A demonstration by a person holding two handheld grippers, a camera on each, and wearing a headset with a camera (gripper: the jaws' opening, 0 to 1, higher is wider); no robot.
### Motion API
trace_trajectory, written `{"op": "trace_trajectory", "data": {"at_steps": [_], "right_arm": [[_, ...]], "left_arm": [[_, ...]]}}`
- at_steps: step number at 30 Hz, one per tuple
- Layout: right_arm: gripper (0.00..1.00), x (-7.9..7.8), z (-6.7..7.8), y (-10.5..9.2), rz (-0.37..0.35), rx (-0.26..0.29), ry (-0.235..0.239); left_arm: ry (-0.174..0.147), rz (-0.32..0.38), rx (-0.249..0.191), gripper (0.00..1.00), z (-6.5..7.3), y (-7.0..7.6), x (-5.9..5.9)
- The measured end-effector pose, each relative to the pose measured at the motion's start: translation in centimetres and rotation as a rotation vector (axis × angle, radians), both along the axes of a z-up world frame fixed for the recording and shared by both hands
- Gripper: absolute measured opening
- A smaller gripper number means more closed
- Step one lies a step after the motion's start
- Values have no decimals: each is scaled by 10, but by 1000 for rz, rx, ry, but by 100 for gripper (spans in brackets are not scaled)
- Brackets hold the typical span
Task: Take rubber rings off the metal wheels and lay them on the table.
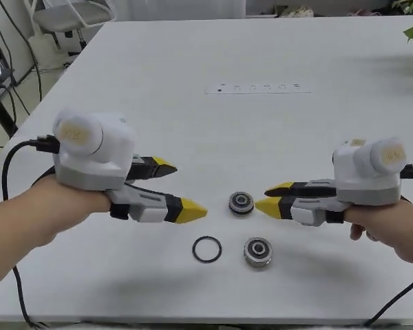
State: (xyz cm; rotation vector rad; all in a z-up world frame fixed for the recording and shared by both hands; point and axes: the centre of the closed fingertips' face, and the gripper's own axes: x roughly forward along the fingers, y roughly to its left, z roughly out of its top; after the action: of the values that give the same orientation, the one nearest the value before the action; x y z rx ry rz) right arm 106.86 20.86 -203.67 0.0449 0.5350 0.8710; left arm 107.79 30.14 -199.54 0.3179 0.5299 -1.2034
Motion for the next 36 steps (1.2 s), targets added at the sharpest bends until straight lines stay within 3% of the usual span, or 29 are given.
{"op": "trace_trajectory", "data": {"at_steps": [14,26,36], "right_arm": [[24,3,-7,-10,-16,-15,1],[26,3,-11,-12,-22,-16,5],[26,3,-17,-12,-20,-17,14]], "left_arm": [[15,-39,27,50,-17,-27,9],[58,-58,31,44,-34,-50,12],[71,-71,41,36,-45,-64,13]]}}
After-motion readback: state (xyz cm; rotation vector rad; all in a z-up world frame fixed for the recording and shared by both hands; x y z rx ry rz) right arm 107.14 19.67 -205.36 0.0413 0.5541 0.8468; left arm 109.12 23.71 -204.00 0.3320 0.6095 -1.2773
